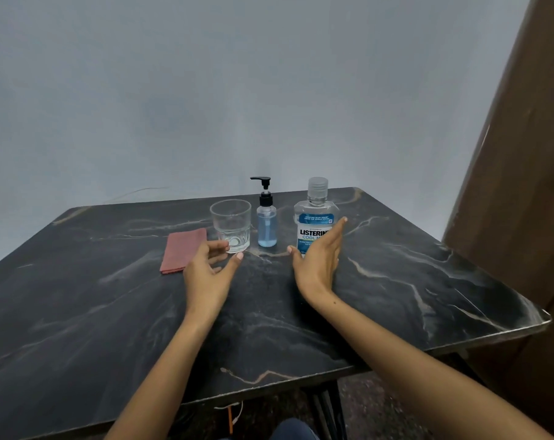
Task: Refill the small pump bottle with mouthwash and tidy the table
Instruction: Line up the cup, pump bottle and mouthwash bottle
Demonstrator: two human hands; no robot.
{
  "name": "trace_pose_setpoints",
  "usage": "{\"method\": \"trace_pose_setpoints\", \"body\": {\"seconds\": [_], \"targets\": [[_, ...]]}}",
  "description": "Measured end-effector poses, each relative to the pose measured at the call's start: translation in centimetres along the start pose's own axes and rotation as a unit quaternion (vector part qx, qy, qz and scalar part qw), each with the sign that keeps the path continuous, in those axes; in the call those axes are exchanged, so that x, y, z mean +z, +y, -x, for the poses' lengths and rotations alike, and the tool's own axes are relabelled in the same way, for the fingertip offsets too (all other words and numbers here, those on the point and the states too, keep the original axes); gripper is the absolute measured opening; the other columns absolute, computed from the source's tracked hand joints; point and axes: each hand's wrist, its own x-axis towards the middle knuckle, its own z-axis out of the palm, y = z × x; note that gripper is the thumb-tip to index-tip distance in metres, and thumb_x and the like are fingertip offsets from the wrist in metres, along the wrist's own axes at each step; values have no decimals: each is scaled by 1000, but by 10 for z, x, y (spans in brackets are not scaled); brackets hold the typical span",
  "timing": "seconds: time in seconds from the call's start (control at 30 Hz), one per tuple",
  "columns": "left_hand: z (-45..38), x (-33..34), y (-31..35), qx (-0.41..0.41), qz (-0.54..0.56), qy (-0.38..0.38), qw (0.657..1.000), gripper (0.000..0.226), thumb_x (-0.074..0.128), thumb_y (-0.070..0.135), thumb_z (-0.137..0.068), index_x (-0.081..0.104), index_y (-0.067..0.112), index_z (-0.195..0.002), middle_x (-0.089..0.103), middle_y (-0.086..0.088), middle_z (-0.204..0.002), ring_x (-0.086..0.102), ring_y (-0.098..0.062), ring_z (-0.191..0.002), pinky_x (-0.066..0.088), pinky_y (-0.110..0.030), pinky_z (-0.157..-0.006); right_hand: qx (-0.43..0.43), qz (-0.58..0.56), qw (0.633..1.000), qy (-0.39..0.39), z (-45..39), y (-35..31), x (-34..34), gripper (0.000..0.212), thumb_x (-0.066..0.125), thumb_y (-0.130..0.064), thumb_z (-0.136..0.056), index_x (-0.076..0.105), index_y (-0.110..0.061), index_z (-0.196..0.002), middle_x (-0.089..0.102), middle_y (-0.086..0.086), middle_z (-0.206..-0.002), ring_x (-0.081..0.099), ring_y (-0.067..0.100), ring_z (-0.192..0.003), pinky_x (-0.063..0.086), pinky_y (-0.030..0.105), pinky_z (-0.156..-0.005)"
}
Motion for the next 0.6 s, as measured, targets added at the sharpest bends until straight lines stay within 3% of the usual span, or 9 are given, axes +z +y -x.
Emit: {"method": "trace_pose_setpoints", "body": {"seconds": [0.27,0.6], "targets": [[-2,-2,-3,-10,9,20,1000,26,72,15,-80,58,19,-101,65,-1,-103,63,-16,-98,52,-31,-83,-23,1,999,-47,-36,6,17,101,71,-14,-81,-3,0,-147,12,16,-156,14,30,-145,19,48,-118],[-2,-3,-5,-18,9,28,999,25,72,16,-80,57,24,-98,65,1,-104,63,-15,-97,53,-31,-83,15,-26,997,-75,-68,8,38,93,73,-13,-79,8,-2,-145,25,20,-150,28,33,-139,28,50,-114]]}}
